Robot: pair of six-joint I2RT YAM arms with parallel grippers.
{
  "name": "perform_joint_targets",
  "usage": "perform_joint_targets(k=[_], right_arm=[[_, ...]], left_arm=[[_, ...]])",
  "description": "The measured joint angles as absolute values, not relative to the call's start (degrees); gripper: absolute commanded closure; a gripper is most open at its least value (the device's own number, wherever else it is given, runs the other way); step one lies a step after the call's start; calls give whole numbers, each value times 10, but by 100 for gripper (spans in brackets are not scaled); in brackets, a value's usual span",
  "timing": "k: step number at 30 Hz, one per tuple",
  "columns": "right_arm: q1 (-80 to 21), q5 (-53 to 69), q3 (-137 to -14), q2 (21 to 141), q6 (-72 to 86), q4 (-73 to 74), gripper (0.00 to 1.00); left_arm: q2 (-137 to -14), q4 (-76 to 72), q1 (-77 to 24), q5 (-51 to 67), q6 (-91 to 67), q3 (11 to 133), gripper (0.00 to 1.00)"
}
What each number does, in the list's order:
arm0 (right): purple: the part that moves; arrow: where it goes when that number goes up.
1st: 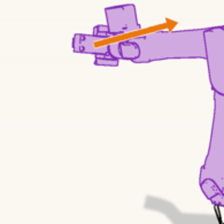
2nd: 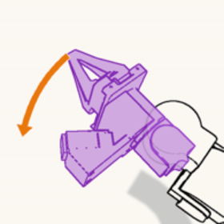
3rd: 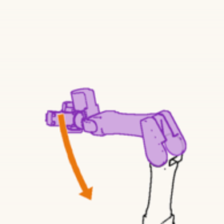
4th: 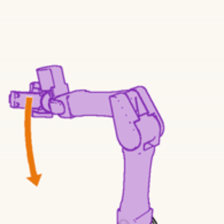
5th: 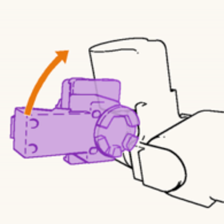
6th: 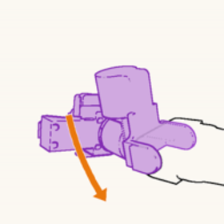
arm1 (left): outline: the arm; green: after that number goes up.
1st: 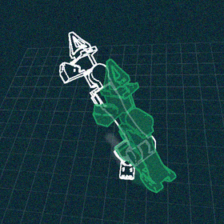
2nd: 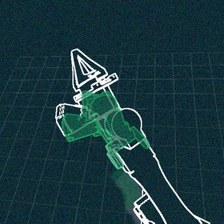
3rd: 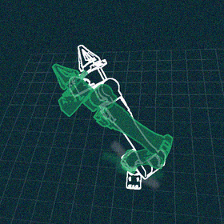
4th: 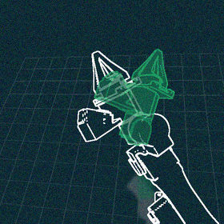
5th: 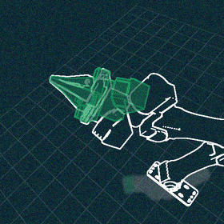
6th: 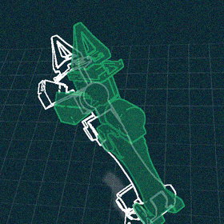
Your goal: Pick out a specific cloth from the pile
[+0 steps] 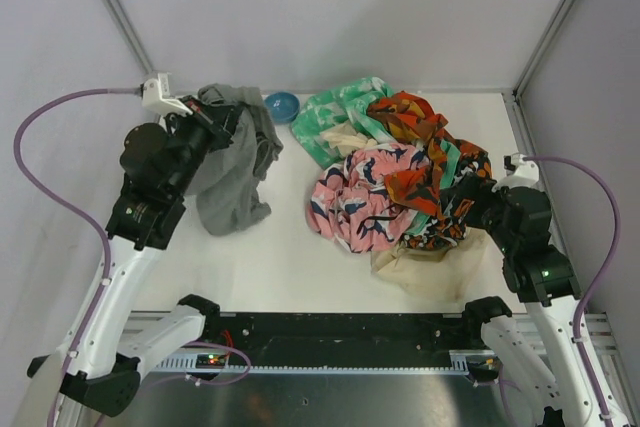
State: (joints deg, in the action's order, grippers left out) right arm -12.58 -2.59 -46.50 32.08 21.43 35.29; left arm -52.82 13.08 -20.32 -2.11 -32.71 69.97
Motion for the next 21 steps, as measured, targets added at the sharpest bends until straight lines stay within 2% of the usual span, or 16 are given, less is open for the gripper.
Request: perform_joint_targets(k=[8,16,21], right_arm=[[-126,-26,-458,321,214,353,1],[-126,-26,-455,321,214,351,1],[-126,-26,-448,325,214,351,1]], left_arm=[[-482,149,-203,-58,-324,681,99],[-404,144,-203,-122,-350,502,98],[-427,151,-203,-150,-384,392,89]])
